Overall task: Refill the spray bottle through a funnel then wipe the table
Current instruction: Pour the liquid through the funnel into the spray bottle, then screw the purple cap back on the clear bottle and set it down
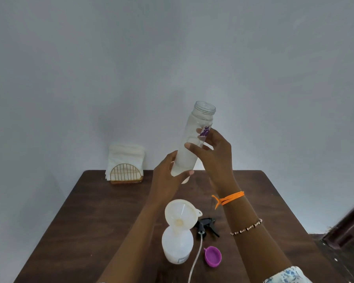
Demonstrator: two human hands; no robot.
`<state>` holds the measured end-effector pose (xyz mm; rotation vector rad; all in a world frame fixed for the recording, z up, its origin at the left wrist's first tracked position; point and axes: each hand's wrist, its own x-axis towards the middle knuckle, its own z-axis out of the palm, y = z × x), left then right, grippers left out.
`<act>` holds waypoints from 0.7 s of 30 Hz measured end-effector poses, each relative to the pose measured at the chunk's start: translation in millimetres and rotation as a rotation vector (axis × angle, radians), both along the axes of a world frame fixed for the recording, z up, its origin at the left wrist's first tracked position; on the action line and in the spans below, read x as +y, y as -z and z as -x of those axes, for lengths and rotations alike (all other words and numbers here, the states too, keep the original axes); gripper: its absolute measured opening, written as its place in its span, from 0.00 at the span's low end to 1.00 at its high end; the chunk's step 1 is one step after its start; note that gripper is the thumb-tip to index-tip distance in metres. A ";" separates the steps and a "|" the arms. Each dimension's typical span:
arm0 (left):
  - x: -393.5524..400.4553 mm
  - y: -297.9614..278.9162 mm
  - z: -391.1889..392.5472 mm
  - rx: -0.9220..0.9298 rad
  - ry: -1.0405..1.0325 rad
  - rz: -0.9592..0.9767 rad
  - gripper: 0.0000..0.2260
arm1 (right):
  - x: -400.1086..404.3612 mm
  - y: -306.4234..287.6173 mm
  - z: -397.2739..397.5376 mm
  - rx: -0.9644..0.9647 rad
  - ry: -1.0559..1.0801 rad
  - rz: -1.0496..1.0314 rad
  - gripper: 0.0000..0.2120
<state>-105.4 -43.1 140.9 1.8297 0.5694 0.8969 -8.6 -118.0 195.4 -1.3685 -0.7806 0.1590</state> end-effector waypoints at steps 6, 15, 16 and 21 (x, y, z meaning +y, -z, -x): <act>1.5 -2.2 -1.3 -0.065 -0.060 0.017 0.22 | -6.8 5.7 -2.4 -0.007 -0.046 0.076 0.28; 12.0 -15.1 -6.2 -0.071 -0.058 -0.011 0.20 | -49.2 141.4 -17.9 0.027 0.274 0.532 0.12; 12.2 -14.9 -6.4 -0.066 -0.060 -0.012 0.20 | -54.9 162.1 -18.0 -0.016 0.275 0.660 0.12; 11.0 -11.6 -6.2 -0.063 -0.068 0.002 0.22 | -83.2 213.7 -4.3 -0.178 0.175 1.224 0.26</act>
